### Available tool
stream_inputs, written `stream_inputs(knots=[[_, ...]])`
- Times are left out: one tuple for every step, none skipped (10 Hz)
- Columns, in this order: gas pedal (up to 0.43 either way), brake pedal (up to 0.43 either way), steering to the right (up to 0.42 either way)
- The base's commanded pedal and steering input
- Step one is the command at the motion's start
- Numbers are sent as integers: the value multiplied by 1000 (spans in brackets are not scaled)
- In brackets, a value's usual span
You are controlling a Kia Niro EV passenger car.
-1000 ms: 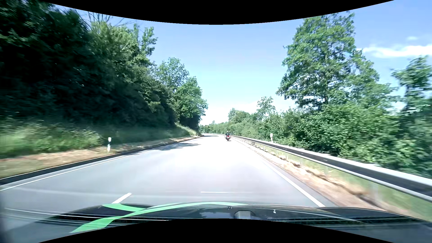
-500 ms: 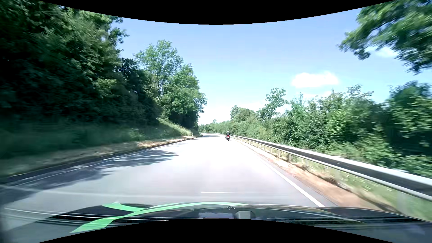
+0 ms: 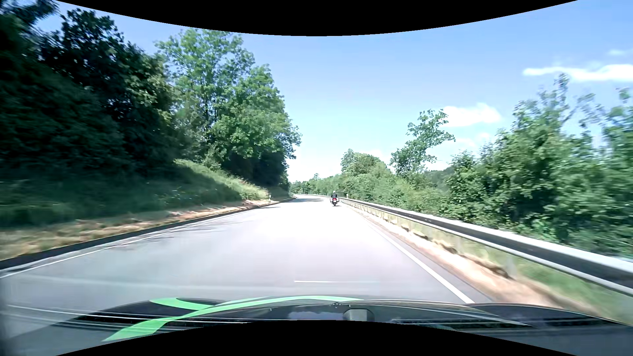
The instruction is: Follow the waypoints while adhering to traffic rules and regulations
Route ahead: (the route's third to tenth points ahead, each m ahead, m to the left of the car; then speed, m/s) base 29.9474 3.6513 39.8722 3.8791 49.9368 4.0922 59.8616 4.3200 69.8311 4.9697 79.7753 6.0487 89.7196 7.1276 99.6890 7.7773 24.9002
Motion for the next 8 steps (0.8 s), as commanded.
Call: stream_inputs(knots=[[138,0,-6],[138,0,-6],[138,0,-5],[138,0,-6],[138,0,-6],[138,0,-6],[138,0,-6],[138,0,-6]])
